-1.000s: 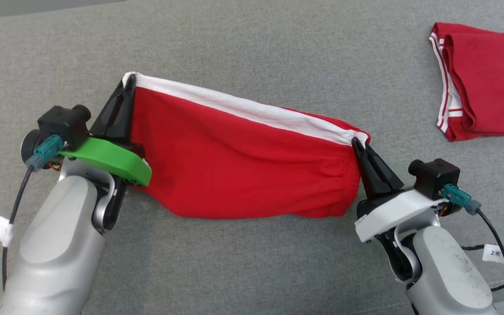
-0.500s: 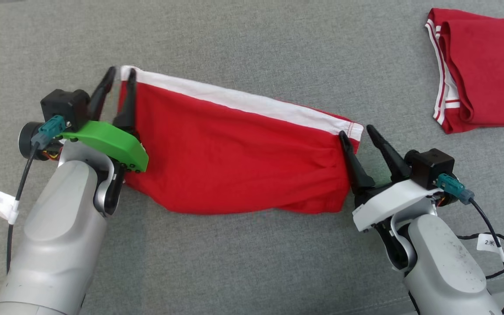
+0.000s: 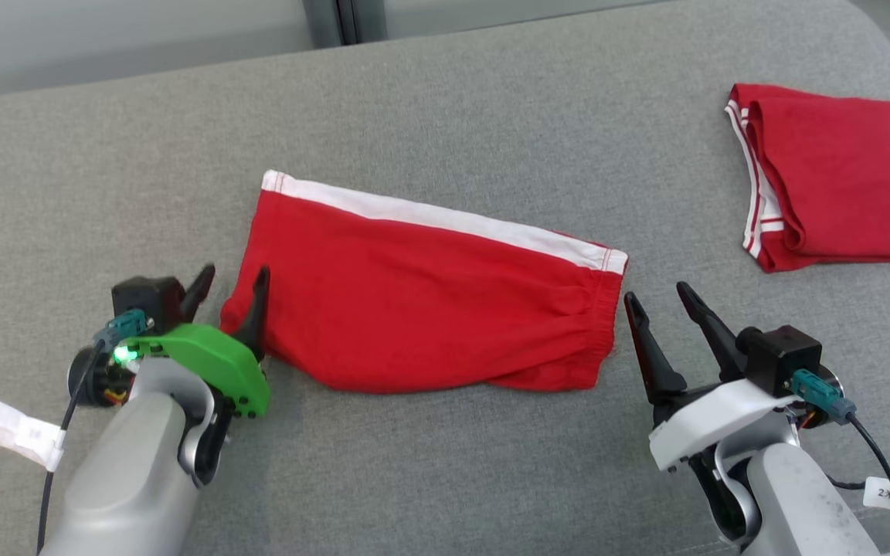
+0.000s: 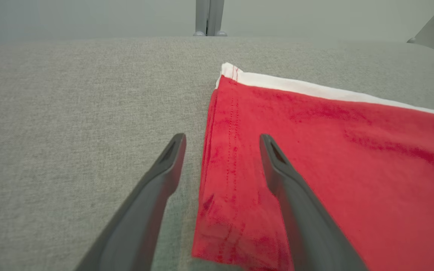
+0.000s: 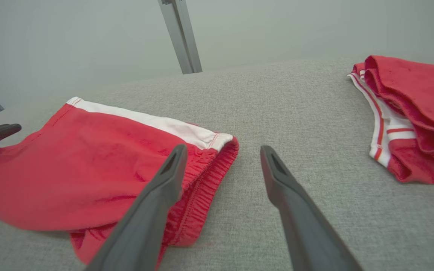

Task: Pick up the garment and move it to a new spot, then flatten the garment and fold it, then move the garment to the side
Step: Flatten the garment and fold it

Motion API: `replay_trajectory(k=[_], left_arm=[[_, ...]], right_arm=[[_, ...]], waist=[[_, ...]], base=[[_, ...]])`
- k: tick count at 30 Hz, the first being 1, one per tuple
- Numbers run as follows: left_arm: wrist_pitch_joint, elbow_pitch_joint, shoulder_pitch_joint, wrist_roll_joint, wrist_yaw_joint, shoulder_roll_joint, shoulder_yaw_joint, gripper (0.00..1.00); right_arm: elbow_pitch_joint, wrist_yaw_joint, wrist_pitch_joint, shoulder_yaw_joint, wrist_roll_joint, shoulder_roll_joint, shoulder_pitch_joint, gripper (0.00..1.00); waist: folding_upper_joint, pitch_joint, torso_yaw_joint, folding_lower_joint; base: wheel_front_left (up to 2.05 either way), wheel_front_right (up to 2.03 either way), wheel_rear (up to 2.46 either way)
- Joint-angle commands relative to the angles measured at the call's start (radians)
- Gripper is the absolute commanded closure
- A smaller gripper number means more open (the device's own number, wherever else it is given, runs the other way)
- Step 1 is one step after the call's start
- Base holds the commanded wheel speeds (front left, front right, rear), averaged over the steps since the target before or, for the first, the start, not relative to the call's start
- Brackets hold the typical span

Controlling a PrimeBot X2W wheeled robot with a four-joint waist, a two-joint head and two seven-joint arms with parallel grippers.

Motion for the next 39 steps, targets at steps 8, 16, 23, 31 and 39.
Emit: replay_trajectory(k=[8,16,23,31,39], left_arm=[[0.152,0.023,0.057,-0.127,-0.003,0.023,-0.01,0.0],[0.215,0.016,0.049,-0.178,-0.003,0.023,-0.03,0.0],[0.242,0.035,0.037,-0.191,-0.003,0.018,-0.049,0.13],[0.155,0.015,0.059,-0.219,-0.003,0.013,-0.044,1.0],[0.052,-0.021,0.164,-0.26,0.001,-0.011,-0.018,1.0]], right_arm=[[-0.115,-0.001,0.069,-0.011,-0.026,-0.003,0.081,0.0],[-0.18,-0.001,0.098,-0.014,-0.029,-0.003,0.105,0.0],[-0.193,-0.001,0.102,-0.008,-0.018,-0.003,0.111,0.0],[-0.183,-0.001,0.095,-0.027,-0.016,-0.003,0.117,0.0],[-0.167,-0.001,0.09,-0.059,-0.022,-0.003,0.134,0.0]], waist=[[-0.0001,-0.062,-0.005,0.0],[-0.0001,-0.048,-0.026,0.0],[-0.0001,-0.042,-0.045,0.0],[-0.0001,-0.062,-0.038,0.0],[-0.0001,-0.12,0.011,0.0]], base=[[0.0,0.0,0.0],[0.0,0.0,0.0],[0.0,0.0,0.0],[0.0,0.0,0.0],[0.0,0.0,0.0]])
